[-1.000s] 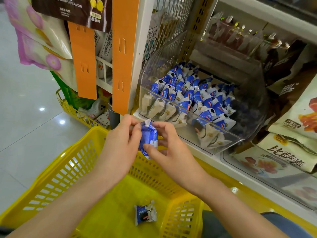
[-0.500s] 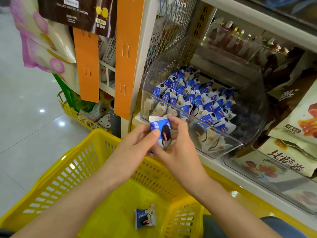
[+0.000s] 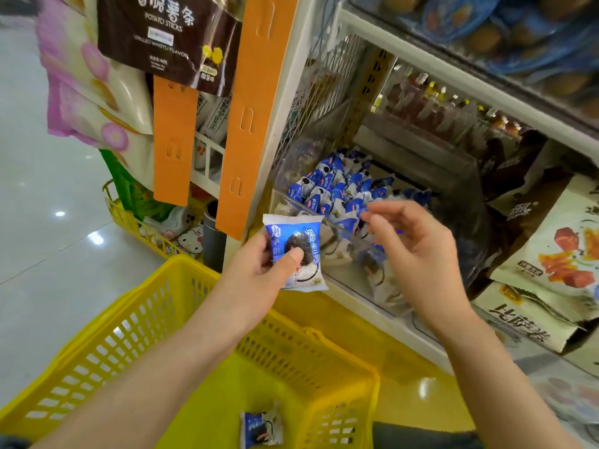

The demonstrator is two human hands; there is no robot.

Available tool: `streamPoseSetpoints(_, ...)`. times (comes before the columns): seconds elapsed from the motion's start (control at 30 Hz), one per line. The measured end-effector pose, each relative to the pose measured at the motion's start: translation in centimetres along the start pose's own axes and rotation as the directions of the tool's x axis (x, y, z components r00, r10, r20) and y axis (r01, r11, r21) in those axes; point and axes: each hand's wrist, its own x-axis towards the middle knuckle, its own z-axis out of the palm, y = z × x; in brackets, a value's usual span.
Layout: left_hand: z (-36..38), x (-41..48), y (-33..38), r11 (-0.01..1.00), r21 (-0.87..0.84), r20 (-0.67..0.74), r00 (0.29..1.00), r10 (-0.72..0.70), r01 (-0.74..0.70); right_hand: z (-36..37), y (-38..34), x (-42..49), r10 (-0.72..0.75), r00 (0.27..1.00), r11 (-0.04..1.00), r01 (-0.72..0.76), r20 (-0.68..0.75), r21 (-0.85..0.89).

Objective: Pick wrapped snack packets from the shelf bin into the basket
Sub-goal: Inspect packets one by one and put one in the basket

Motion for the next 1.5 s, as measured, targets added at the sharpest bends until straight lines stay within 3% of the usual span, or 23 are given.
streamPoseSetpoints(0.07,0.2,0.0,0.0,1.0,-0.025,0.0,1.0,0.004,-0.004,-1.4,0.9,1.8,0.046,0.997,0.986,-0.056,-0.067,-0.154)
streamPoseSetpoints(0.2,0.6,0.1,-0.1,0.999,-0.044,-0.01,1.0,0.007,-0.007,-1.8,3.8,3.9,0.236,0.971,0.9,-0.201,0.045,-0.387)
streamPoseSetpoints(0.37,0.8,0.4,-0.5,0.999,-0.05,-0.01,1.0,-0.002,0.001,-1.0,5.9,4.6,0.383,0.916,0.855,-0.303,0.118,-0.421)
streamPoseSetpoints(0.5,0.7,0.4,-0.7,1.0,0.008,0.008,1.0,-0.023,0.023,-1.1,5.7,4.5,0.361,0.93,0.831,-0.287,0.07,-0.476)
streamPoseSetpoints(0.63,0.6,0.4,-0.7,0.999,0.031,0.009,1.0,-0.028,0.028,-1.2,3.9,3.9,0.195,0.977,0.818,-0.212,-0.088,-0.535)
streamPoseSetpoints(0.7,0.7,0.4,-0.7,0.999,0.028,0.001,1.0,-0.029,0.029,-1.5,2.6,3.3,0.07,0.977,0.884,-0.154,-0.201,-0.441)
streamPoseSetpoints(0.77,0.8,0.4,-0.8,0.999,0.016,-0.022,0.999,-0.032,0.033,-1.9,0.9,2.7,-0.047,0.956,0.968,-0.028,-0.291,-0.248)
streamPoseSetpoints(0.83,0.8,0.5,-1.0,0.998,0.004,-0.057,0.996,-0.062,0.062,-2.1,-0.7,2.0,-0.072,0.941,0.997,0.074,-0.33,-0.008)
streamPoseSetpoints(0.9,0.7,0.8,-0.9,0.99,-0.041,-0.08,0.987,-0.138,0.136,-1.7,-1.7,1.2,0.038,0.964,0.961,0.037,-0.263,0.276)
streamPoseSetpoints(0.97,0.7,1.0,-0.8,0.952,-0.204,-0.042,0.97,-0.241,0.228,-0.5,-2.1,0.2,0.182,0.982,0.874,-0.136,-0.053,0.467)
streamPoseSetpoints(1.03,0.8,1.0,-0.6,0.881,-0.368,0.062,0.953,-0.297,0.298,1.2,-2.0,-0.7,0.23,0.961,0.824,-0.275,0.151,0.495)
streamPoseSetpoints(1.1,0.8,0.9,-0.4,0.851,-0.424,0.136,0.951,-0.279,0.31,2.6,-1.8,-1.2,0.233,0.943,0.826,-0.32,0.237,0.464)
streamPoseSetpoints(1.17,0.7,0.6,-0.1,0.892,-0.338,0.182,0.95,-0.252,0.301,3.1,-1.6,-1.4,0.235,0.94,0.826,-0.328,0.249,0.458)
streamPoseSetpoints(1.27,0.6,0.2,-0.1,0.969,-0.021,0.182,0.954,-0.238,0.246,2.6,-1.4,-1.2,0.233,0.943,0.83,-0.321,0.239,0.457)
streamPoseSetpoints(1.5,0.1,0.2,0.4,0.972,0.15,0.251,0.944,-0.214,0.181,1.9,-1.1,-1.0,0.241,0.959,0.91,-0.277,0.15,0.308)
